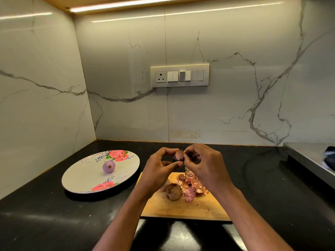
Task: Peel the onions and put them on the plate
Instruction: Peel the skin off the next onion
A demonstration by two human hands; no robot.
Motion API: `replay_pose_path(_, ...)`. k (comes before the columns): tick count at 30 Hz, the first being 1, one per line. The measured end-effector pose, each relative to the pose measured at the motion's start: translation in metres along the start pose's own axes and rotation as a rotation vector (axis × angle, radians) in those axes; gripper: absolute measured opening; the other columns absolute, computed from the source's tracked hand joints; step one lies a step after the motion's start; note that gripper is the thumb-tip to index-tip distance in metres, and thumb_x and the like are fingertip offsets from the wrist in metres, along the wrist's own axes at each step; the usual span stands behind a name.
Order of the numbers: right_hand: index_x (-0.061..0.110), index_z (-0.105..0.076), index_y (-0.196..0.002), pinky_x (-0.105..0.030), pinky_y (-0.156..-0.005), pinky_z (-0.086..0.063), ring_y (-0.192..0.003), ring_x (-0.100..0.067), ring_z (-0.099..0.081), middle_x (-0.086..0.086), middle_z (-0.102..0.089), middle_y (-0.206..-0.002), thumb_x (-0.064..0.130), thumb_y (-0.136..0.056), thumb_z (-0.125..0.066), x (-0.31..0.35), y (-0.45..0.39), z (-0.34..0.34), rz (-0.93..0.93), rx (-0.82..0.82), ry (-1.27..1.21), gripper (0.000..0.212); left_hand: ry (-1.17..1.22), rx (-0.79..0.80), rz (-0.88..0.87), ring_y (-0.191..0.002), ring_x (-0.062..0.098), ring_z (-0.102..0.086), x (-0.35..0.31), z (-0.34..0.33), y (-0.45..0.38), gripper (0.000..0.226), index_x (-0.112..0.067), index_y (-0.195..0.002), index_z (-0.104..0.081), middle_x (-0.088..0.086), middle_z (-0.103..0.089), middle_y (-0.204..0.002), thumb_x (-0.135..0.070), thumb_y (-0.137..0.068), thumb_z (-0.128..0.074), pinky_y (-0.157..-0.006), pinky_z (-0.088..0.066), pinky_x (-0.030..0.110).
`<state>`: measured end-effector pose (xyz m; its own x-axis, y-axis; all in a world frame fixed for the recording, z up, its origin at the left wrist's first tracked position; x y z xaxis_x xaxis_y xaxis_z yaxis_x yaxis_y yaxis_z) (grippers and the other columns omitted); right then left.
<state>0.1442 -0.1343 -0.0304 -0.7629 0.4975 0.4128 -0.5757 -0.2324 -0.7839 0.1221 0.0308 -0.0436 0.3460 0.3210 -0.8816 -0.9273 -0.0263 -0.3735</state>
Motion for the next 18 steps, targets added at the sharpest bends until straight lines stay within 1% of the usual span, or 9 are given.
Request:
replay_pose_path(3,0.02,-0.07,-0.096,-0.005,-0.068,-0.049,-0.076,0.002,-0.063,0.013,-0.065,-0.085,0.019,-0.086,-0.077,-0.006,-0.001,0.001,-0.049,-0.007,-0.034,0.012,0.017,0.02,0.002,-0.108,0.011,-0.067,-0.001,0.0,-0.001,0.046,-0.028,-0.122,-0.062,-0.009,-0.066,-0.122,-0.029,-0.079,-0.076,-0.095,-0.057,0.036)
replay_pose_path(6,0.022,-0.073,-0.104,-0.009,-0.073,-0.052,-0.085,0.002,-0.067,0.013,-0.07,-0.09,0.022,-0.09,-0.073,-0.011,-0.003,0.005,-0.138,-0.038,-0.149,0.014,0.121,0.034,0.024,-0.114,0.01,-0.064,-0.003,0.0,-0.001,0.04,-0.026,-0.125,-0.059,-0.005,-0.065,-0.124,-0.02,-0.087,-0.072,-0.092,-0.057,0.028)
replay_pose_path(9,0.025,-0.074,-0.109,-0.019,-0.08,-0.058,-0.092,-0.001,-0.069,0.012,-0.074,-0.098,0.027,-0.092,-0.07,-0.012,-0.005,0.006,-0.204,-0.021,-0.25,0.018,0.274,0.056,0.064,-0.112,0.014,-0.067,-0.004,0.001,0.0,0.038,-0.02,-0.126,-0.057,0.001,-0.067,-0.123,-0.018,-0.09,-0.068,-0.089,-0.057,0.028)
replay_pose_path(11,0.028,-0.075,-0.107,-0.027,-0.08,-0.061,-0.091,-0.003,-0.071,0.013,-0.075,-0.096,0.028,-0.092,-0.071,-0.01,-0.006,0.007,-0.234,0.002,-0.322,0.016,0.363,0.065,0.082,-0.112,0.016,-0.068,-0.003,0.001,0.0,0.039,-0.017,-0.127,-0.058,0.004,-0.07,-0.12,-0.018,-0.089,-0.067,-0.089,-0.056,0.029)
replay_pose_path(12,0.029,-0.075,-0.106,-0.029,-0.08,-0.061,-0.09,-0.003,-0.071,0.013,-0.075,-0.096,0.028,-0.091,-0.071,-0.009,-0.007,0.007,-0.242,0.009,-0.341,0.016,0.404,0.066,0.091,-0.112,0.017,-0.068,-0.003,0.001,-0.001,0.041,-0.016,-0.128,-0.059,0.004,-0.071,-0.119,-0.018,-0.088,-0.066,-0.089,-0.056,0.029)
replay_pose_path(15,0.03,-0.075,-0.108,-0.026,-0.081,-0.061,-0.091,-0.001,-0.071,0.014,-0.074,-0.098,0.03,-0.09,-0.072,-0.005,-0.007,0.009,-0.224,0.012,-0.333,0.018,0.482,0.066,0.097,-0.112,0.018,-0.068,-0.003,0.001,-0.003,0.044,-0.015,-0.127,-0.061,0.004,-0.072,-0.117,-0.018,-0.084,-0.067,-0.088,-0.055,0.028)
replay_pose_path(18,0.027,-0.073,-0.113,-0.018,-0.083,-0.058,-0.096,0.002,-0.068,0.014,-0.073,-0.104,0.031,-0.089,-0.072,0.0,-0.007,0.007,-0.157,0.012,-0.25,0.024,0.45,0.056,0.081,-0.113,0.017,-0.068,-0.001,0.001,-0.003,0.043,-0.016,-0.129,-0.06,0.003,-0.072,-0.119,-0.018,-0.086,-0.067,-0.09,-0.055,0.028)
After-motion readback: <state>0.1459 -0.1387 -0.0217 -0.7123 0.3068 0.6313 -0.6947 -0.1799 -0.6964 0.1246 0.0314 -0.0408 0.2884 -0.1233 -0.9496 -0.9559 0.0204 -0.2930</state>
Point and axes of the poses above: each hand's wrist, its own y-axis away from the middle knuckle, its own z-axis out of the back of the hand, x = y × z, the point moved 3 cm from there along -y, towards the middle knuckle
